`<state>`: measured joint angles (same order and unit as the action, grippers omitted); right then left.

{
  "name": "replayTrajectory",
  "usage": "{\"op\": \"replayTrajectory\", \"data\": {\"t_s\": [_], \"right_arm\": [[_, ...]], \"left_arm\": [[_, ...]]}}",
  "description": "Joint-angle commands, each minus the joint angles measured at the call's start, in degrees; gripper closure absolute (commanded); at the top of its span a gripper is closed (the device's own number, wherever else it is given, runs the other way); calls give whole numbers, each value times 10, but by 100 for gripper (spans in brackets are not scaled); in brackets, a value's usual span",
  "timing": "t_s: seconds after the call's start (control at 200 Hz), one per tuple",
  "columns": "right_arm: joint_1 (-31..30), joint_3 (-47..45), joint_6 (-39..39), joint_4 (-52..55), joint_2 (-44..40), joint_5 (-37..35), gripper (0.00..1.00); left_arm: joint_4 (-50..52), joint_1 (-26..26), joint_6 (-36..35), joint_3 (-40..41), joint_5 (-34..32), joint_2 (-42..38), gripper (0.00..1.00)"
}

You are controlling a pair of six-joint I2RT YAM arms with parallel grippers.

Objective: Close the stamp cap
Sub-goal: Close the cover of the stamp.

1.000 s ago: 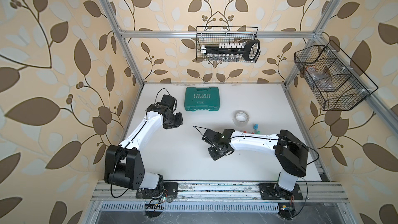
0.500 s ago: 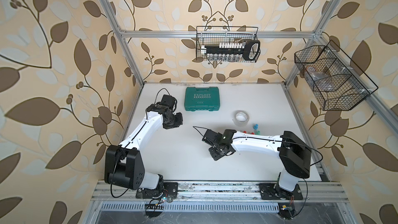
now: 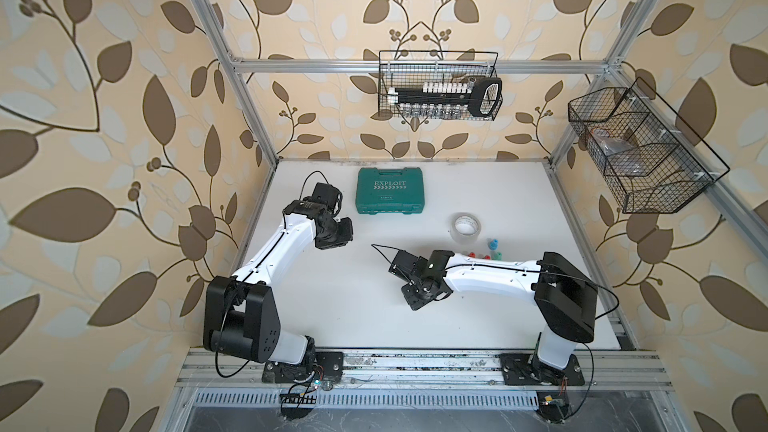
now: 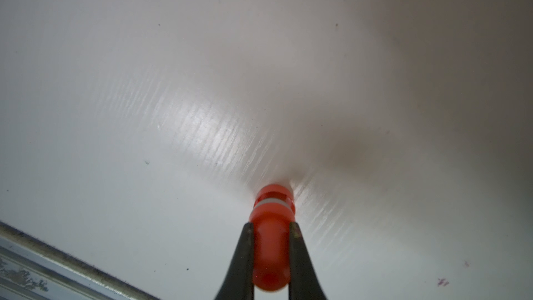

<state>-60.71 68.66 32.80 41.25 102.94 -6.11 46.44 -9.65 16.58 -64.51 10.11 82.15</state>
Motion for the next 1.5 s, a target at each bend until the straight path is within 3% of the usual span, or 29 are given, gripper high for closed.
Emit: {"op": "replayTrajectory", "data": {"t_s": [0.0, 0.955, 1.155, 1.495], "right_arm": [[-3, -14, 2, -7, 9, 10, 100], [-4, -27, -5, -26, 31, -6, 100], [-3, -42, 0, -15, 8, -33, 100], [-5, -52, -38, -75, -44, -20, 100]], "left_arm": [[4, 2, -12, -6, 5, 0, 95], [4, 2, -12, -4, 4, -2, 95], [4, 2, -13, -4, 8, -1, 95], [3, 2, -13, -4, 8, -4, 95]]}}
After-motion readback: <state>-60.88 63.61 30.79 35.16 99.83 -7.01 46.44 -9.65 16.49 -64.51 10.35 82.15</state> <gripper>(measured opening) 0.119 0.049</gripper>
